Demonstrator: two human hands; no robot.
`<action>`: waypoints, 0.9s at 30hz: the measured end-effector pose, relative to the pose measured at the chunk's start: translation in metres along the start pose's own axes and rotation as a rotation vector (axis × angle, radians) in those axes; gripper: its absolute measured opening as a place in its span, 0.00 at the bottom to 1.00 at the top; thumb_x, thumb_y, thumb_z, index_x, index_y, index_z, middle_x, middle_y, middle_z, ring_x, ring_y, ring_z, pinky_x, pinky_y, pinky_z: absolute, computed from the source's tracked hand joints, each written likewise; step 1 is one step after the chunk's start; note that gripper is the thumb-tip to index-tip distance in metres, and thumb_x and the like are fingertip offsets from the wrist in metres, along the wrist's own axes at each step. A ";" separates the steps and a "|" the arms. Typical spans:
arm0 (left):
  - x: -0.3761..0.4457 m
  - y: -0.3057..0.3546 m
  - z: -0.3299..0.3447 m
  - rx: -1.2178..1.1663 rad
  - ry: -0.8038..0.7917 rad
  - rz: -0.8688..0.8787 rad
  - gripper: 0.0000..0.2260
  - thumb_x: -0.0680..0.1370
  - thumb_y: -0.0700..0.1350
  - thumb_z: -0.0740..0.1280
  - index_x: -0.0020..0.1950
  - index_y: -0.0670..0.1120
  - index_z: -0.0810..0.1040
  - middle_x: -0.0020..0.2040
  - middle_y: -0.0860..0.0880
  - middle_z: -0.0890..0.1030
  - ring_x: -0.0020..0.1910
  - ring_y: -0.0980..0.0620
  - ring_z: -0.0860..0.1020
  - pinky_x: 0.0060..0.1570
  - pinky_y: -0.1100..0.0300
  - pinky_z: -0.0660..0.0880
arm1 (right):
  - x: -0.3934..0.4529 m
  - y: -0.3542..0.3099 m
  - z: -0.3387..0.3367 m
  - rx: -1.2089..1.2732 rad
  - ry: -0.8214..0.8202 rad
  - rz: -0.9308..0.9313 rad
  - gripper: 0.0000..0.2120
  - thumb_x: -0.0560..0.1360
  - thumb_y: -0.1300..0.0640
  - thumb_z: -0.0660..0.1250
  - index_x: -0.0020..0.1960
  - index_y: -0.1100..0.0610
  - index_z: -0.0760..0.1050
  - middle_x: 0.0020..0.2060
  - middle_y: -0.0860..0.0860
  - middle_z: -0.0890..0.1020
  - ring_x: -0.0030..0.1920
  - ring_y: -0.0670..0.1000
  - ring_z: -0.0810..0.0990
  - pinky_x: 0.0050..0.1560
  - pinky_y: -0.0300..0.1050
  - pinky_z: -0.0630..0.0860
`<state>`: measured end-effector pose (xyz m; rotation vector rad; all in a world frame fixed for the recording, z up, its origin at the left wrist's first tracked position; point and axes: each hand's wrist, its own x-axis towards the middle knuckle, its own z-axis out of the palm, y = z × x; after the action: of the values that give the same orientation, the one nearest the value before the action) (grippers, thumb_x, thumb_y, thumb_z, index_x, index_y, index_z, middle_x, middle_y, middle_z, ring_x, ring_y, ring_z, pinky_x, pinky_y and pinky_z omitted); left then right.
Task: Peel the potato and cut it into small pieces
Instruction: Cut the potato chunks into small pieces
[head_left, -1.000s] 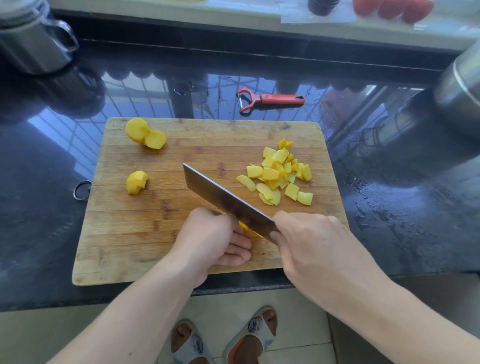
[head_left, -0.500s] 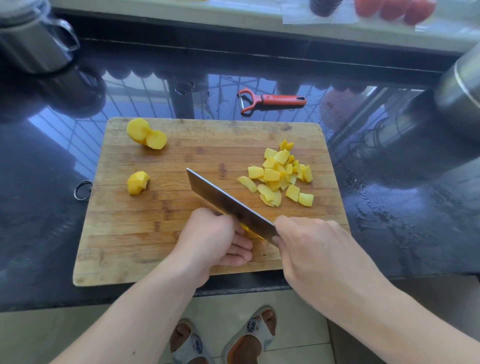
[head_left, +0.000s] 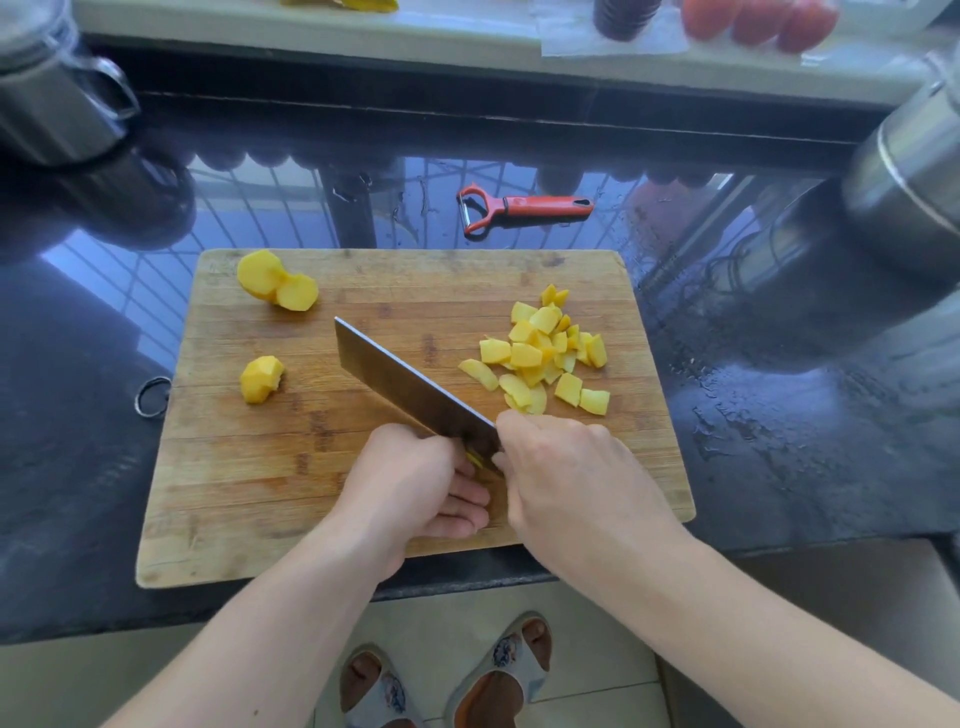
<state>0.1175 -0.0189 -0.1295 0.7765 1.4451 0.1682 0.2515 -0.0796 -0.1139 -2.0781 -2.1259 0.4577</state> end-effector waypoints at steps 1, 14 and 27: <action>-0.001 0.000 0.000 0.001 0.001 0.001 0.09 0.81 0.37 0.64 0.51 0.34 0.82 0.37 0.39 0.87 0.33 0.43 0.86 0.31 0.58 0.81 | 0.001 0.005 -0.001 0.010 0.011 0.008 0.17 0.79 0.56 0.63 0.39 0.48 0.58 0.34 0.46 0.72 0.33 0.56 0.70 0.30 0.48 0.64; -0.010 -0.001 -0.010 -0.070 0.027 0.009 0.08 0.84 0.35 0.62 0.55 0.37 0.81 0.42 0.41 0.88 0.42 0.44 0.88 0.41 0.52 0.86 | 0.024 0.082 -0.043 0.034 0.259 -0.246 0.05 0.78 0.57 0.69 0.44 0.54 0.80 0.38 0.47 0.76 0.32 0.55 0.74 0.31 0.50 0.74; 0.003 0.026 -0.049 -0.318 0.109 0.115 0.17 0.80 0.25 0.54 0.59 0.34 0.80 0.53 0.36 0.86 0.45 0.43 0.88 0.43 0.55 0.86 | 0.012 0.124 -0.047 -0.204 0.425 -0.353 0.07 0.74 0.62 0.66 0.47 0.57 0.82 0.43 0.53 0.78 0.28 0.55 0.73 0.23 0.48 0.72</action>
<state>0.0815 0.0204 -0.1145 0.5960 1.4317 0.5225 0.3832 -0.0619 -0.1085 -1.6358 -2.2640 -0.2321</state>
